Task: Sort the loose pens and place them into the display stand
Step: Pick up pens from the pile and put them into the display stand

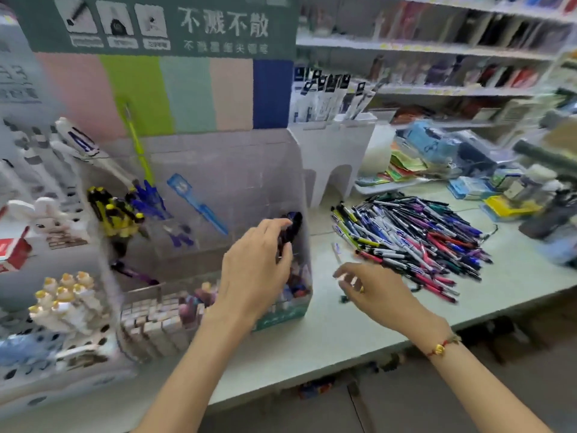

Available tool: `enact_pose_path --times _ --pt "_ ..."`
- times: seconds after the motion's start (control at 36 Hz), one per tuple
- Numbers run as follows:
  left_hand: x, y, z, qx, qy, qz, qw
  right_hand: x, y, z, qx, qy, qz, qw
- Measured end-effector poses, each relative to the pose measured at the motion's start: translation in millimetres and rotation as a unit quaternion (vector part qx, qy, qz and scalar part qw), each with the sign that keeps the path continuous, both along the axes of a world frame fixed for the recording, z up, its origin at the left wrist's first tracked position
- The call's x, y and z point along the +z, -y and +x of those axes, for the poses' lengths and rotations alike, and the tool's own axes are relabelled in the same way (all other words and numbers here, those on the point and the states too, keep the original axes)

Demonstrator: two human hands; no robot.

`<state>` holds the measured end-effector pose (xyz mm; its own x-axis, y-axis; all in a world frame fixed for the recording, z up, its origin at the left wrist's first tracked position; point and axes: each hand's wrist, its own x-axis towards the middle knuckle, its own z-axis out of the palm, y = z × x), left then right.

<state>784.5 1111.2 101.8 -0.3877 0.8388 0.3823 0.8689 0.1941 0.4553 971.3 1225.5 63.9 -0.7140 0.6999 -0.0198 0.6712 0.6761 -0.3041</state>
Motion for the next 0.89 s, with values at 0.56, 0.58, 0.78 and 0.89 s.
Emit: enact_pose_path --times 0.56,0.58,0.78,0.89 --pt "-185.1 -166.9 125.6 0.000 0.108 -0.372 0.922 -150.7 -149.2 141.2 -0.059 0.118 0.049 0.990" --pt "-191.9 -171.4 126.5 0.005 0.100 -0.370 0.924 -158.5 -152.5 141.2 -0.061 0.114 0.061 0.990" --pt "-209.2 -204.7 138.9 0.004 0.131 -0.253 0.958 -190.3 -182.8 147.1 -0.034 0.135 0.089 0.986" --pt "-211.6 -216.0 149.9 0.011 0.101 -0.225 0.969 -198.3 -196.8 146.9 -0.021 0.093 0.114 0.989"
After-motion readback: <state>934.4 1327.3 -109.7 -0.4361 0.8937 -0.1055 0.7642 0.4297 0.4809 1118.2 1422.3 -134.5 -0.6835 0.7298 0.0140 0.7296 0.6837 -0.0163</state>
